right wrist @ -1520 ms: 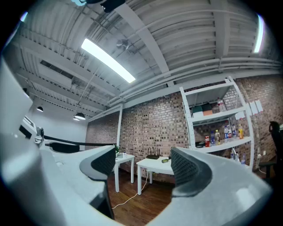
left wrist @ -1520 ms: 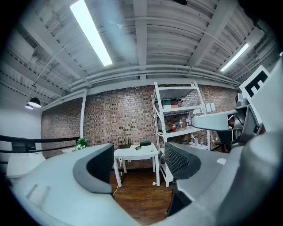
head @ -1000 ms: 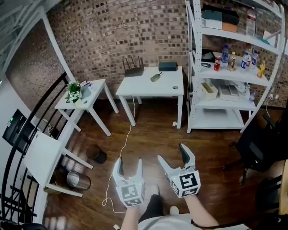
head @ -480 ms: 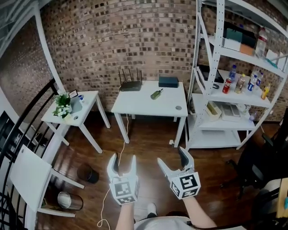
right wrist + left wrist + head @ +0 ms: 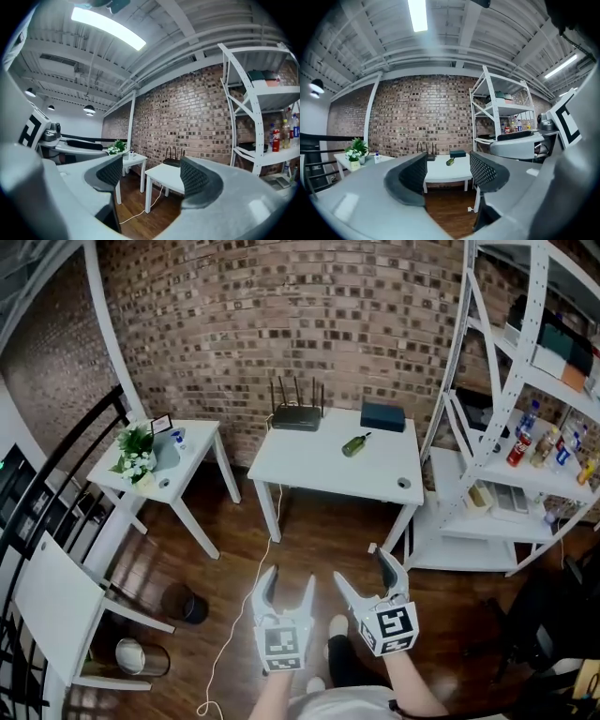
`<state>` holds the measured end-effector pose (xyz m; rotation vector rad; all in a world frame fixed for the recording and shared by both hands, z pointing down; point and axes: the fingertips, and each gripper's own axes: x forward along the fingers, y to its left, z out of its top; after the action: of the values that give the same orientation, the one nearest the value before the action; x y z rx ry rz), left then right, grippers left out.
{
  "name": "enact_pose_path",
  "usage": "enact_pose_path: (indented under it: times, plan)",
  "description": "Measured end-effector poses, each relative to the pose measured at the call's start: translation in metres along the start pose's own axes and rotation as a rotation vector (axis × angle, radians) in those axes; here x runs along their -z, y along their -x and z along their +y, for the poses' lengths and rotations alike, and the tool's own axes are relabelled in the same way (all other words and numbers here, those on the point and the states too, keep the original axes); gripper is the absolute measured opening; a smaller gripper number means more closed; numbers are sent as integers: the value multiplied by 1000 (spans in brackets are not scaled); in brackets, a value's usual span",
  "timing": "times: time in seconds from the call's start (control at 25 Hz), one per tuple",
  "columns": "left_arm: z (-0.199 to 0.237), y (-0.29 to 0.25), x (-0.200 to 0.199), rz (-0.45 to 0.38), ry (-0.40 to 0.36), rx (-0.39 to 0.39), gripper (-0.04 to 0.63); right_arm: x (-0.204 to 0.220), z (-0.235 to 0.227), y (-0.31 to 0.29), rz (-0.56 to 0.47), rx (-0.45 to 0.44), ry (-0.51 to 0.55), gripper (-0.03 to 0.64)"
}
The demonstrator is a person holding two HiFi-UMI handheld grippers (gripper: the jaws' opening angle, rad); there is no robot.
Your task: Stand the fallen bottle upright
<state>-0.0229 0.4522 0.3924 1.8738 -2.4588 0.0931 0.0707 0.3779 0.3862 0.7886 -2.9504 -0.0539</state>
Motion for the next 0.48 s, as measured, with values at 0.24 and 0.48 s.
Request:
enact_pose_path:
  times: [0.24,0.48]
  plan:
    - [47,-115,-17,-6,-50,-26,296,-12,-56,-119,-53,-22,-19,369]
    - [60,-226,-50,-40,-66,-33,285,-43,-131,-200,-145,-11,-31,368]
